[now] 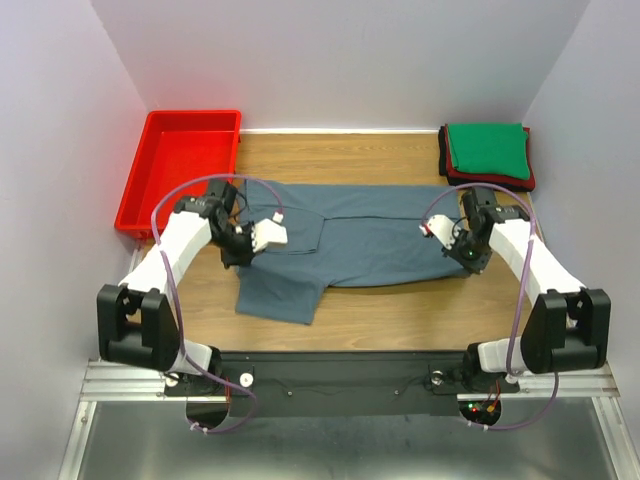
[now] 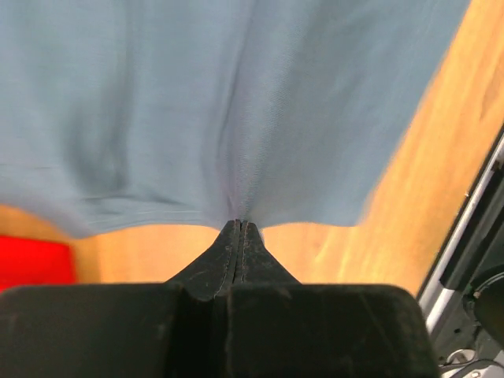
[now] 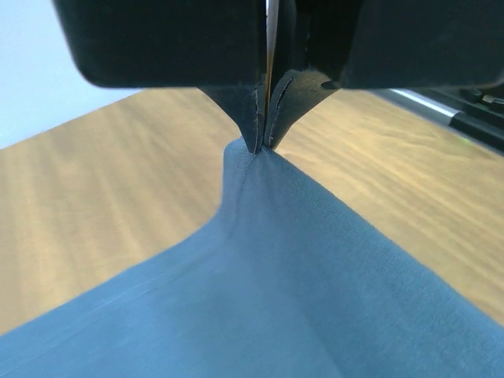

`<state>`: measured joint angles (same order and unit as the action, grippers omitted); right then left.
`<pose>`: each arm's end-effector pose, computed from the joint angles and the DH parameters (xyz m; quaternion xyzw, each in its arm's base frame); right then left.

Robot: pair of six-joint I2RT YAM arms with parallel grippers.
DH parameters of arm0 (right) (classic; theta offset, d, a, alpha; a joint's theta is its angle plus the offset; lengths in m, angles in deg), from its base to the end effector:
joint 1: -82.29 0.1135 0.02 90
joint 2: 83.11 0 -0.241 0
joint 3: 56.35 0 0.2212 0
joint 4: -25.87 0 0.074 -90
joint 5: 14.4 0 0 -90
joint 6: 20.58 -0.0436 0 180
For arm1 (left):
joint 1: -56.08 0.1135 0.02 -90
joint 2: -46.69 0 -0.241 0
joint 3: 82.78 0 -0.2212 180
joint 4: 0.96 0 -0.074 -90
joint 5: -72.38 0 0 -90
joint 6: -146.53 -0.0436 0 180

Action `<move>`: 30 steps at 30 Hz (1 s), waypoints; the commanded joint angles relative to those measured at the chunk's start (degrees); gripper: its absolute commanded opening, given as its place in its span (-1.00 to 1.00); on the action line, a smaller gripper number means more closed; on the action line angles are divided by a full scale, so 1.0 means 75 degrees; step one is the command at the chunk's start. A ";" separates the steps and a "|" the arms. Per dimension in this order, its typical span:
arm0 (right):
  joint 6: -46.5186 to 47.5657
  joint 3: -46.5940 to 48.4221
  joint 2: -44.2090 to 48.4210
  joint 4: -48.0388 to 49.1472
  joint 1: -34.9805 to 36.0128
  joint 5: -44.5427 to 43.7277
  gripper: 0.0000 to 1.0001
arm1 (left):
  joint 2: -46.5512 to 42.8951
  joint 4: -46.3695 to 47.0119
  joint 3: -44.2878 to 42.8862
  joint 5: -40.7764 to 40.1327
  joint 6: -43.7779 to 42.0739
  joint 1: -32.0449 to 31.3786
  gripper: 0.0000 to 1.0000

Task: Fold and stack the t-shirts
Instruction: Fold the tshirt

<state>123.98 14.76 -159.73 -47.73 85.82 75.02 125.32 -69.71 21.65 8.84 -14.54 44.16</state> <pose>0.2063 0.0123 0.2112 -0.4829 0.8705 -0.0454 0.0835 0.2197 -0.0662 0.2306 0.6640 0.6960 -0.1206 0.2454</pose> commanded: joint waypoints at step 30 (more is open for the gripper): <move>0.0858 0.6069 -0.5977 -0.0816 -0.0693 0.0687 -0.79 | 0.5511 -0.1229 -0.6600 0.0668 0.0592 0.0898 -0.90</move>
<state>130.74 56.44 -202.46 -52.52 81.14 80.53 165.54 -77.99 -24.67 14.48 -11.72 50.41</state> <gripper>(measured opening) 0.050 0.019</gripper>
